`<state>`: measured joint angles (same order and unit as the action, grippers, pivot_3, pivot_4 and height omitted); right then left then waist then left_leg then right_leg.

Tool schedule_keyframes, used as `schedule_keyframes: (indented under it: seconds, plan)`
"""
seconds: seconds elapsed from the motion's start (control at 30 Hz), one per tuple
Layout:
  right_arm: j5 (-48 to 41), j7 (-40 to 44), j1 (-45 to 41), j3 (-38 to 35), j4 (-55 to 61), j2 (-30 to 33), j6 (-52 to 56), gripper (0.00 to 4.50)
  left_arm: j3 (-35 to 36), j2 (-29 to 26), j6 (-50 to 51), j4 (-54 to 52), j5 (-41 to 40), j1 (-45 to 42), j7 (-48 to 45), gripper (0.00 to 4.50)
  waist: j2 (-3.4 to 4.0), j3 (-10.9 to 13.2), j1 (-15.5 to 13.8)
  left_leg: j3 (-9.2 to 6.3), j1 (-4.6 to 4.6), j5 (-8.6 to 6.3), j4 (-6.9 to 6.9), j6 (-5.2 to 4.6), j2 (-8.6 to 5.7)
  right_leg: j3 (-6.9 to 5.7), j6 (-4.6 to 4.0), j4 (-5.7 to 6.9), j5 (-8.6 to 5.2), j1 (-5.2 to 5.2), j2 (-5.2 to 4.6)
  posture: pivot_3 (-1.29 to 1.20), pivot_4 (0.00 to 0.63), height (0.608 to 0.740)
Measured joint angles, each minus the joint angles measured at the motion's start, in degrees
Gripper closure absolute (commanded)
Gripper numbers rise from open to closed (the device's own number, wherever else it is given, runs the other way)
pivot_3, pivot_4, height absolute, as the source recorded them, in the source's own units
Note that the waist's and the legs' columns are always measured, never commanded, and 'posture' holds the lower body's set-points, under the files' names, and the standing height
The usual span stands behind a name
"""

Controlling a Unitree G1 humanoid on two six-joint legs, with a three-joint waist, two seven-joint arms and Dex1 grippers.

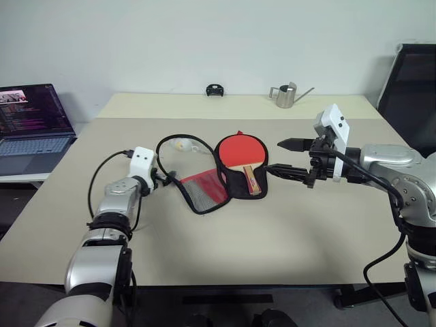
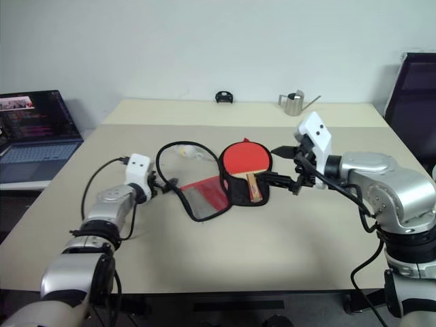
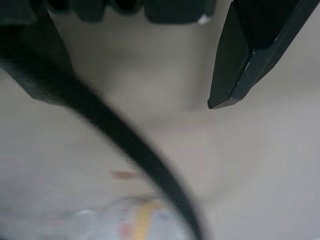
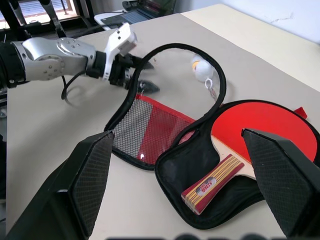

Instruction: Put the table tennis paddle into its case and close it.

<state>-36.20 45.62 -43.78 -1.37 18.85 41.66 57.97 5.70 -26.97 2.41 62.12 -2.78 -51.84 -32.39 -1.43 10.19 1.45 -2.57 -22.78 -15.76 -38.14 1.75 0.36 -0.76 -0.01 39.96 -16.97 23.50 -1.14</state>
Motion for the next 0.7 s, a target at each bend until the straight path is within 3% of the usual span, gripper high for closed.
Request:
schedule_keyframes:
  seconds: [0.37,0.7]
  plan:
    - [-0.45,-0.93,0.54,-1.97,-0.03,2.32,0.0,0.03,-1.36,9.54,8.09,-17.87,-6.22,-3.68,-8.6,0.07,-0.1,0.06,-0.2,-0.03,-0.02,0.0,-0.04,0.01,-0.01,-0.01,0.0,0.01,0.0,-0.02,0.0,0.0,0.15,0.74]
    - [-0.43,-2.98,1.92,-2.14,-0.05,2.51,0.01,0.03,-4.2,16.78,5.5,-11.32,-4.72,-8.54,-7.14,0.07,-0.11,0.06,0.05,0.04,0.0,0.0,-0.04,0.0,-0.01,0.03,0.0,0.03,0.0,-0.02,0.01,0.0,0.15,0.74]
